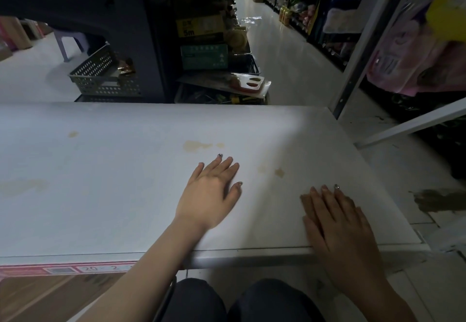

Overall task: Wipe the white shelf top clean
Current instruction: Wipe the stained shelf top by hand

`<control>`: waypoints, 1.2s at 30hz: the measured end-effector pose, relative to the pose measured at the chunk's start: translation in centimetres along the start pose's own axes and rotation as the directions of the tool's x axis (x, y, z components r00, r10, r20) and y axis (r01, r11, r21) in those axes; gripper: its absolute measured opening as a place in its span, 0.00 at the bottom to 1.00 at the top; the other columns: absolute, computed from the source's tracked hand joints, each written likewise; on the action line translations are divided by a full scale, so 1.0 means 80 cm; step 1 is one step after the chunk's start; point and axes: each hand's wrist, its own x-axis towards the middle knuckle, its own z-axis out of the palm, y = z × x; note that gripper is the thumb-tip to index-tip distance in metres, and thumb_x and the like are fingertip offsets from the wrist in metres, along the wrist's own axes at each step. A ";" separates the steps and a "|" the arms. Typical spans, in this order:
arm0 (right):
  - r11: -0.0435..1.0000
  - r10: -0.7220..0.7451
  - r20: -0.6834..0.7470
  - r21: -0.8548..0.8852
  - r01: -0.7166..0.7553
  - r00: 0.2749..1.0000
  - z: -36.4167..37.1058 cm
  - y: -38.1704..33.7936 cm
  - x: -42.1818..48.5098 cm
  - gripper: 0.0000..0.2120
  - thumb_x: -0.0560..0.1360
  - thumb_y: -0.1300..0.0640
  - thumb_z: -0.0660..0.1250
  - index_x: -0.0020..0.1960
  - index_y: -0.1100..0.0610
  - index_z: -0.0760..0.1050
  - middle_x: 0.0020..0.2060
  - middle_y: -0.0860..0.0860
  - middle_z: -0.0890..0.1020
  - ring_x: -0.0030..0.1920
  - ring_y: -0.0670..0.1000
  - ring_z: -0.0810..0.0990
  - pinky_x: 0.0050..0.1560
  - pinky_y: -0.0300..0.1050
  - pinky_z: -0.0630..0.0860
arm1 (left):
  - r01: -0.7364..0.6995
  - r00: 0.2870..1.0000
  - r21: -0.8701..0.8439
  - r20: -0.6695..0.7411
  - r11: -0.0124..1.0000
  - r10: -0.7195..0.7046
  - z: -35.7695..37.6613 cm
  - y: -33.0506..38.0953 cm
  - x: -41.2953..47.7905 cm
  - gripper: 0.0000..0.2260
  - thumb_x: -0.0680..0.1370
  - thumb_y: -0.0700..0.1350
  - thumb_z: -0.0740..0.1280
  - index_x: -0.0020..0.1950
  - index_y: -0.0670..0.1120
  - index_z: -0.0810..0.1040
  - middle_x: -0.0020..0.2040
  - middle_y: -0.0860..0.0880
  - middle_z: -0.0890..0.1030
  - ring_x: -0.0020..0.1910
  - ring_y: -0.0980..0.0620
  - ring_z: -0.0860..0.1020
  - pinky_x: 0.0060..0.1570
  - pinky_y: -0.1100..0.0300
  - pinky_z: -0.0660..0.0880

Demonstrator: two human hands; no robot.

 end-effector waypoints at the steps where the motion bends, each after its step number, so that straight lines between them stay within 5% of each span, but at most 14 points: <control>1: 1.000 0.001 -0.001 0.002 -0.001 1.000 -0.001 -0.001 0.001 0.33 0.80 0.43 0.38 0.65 0.60 0.73 0.62 0.58 0.76 0.65 0.55 0.65 0.61 0.52 0.59 | 0.004 1.000 -0.004 0.001 1.000 -0.004 0.000 0.000 0.000 0.31 0.73 0.60 0.43 0.72 0.51 0.64 0.74 0.54 0.61 0.75 0.58 0.51 0.71 0.59 0.45; 7: 0.999 -0.005 0.041 -0.040 0.006 0.999 0.001 -0.006 0.016 0.27 0.76 0.46 0.48 0.67 0.60 0.71 0.63 0.58 0.75 0.65 0.59 0.73 0.64 0.56 0.63 | 0.010 1.000 -0.018 -0.006 1.000 -0.010 -0.002 0.002 0.000 0.27 0.75 0.56 0.49 0.72 0.51 0.65 0.74 0.54 0.62 0.74 0.58 0.52 0.71 0.59 0.45; 11: 1.000 -0.029 0.179 0.005 0.028 0.983 -0.003 -0.012 0.042 0.39 0.68 0.39 0.28 0.76 0.51 0.46 0.76 0.50 0.52 0.75 0.50 0.47 0.69 0.43 0.39 | 0.008 1.000 -0.008 -0.003 1.000 -0.008 -0.001 0.001 -0.001 0.27 0.75 0.56 0.48 0.72 0.51 0.64 0.74 0.54 0.62 0.75 0.58 0.51 0.71 0.60 0.45; 14: 1.000 -0.029 0.238 -0.001 0.030 0.971 0.001 -0.012 0.063 0.42 0.63 0.38 0.24 0.76 0.49 0.40 0.76 0.48 0.44 0.75 0.48 0.39 0.69 0.42 0.35 | 0.008 1.000 -0.002 -0.003 1.000 -0.008 -0.001 0.001 0.000 0.26 0.75 0.56 0.48 0.72 0.51 0.64 0.74 0.54 0.61 0.75 0.58 0.51 0.71 0.60 0.45; 24: 0.998 -0.038 0.282 -0.038 0.050 0.959 0.025 -0.021 0.129 0.43 0.65 0.37 0.25 0.77 0.51 0.44 0.76 0.51 0.48 0.75 0.53 0.42 0.72 0.52 0.43 | 0.009 1.000 0.002 0.009 1.000 -0.009 -0.002 0.001 0.001 0.26 0.75 0.56 0.47 0.73 0.52 0.63 0.75 0.55 0.60 0.75 0.58 0.50 0.71 0.59 0.44; 27: 0.995 -0.029 0.325 -0.077 0.057 0.945 0.031 -0.022 0.152 0.31 0.78 0.40 0.38 0.77 0.53 0.43 0.76 0.53 0.46 0.75 0.55 0.41 0.72 0.55 0.42 | 0.006 1.000 0.012 0.010 1.000 -0.006 -0.002 0.000 0.001 0.27 0.75 0.56 0.47 0.73 0.52 0.63 0.75 0.55 0.60 0.75 0.58 0.50 0.71 0.60 0.44; 31: 0.988 -0.056 0.380 -0.111 0.106 0.923 0.035 -0.026 0.182 0.32 0.79 0.46 0.53 0.77 0.53 0.42 0.76 0.54 0.44 0.75 0.57 0.39 0.72 0.58 0.43 | -0.002 1.000 0.023 0.003 1.000 0.002 -0.001 -0.001 0.002 0.26 0.75 0.57 0.47 0.73 0.52 0.63 0.75 0.55 0.60 0.75 0.57 0.51 0.71 0.59 0.44; 36: 1.000 -0.002 0.340 0.004 0.000 0.940 0.043 -0.032 0.216 0.29 0.77 0.45 0.34 0.77 0.51 0.46 0.76 0.51 0.48 0.75 0.54 0.41 0.72 0.55 0.42 | -0.009 0.999 0.004 -0.036 1.000 0.009 0.001 -0.002 0.002 0.26 0.76 0.57 0.47 0.71 0.50 0.66 0.73 0.54 0.64 0.74 0.55 0.54 0.71 0.57 0.47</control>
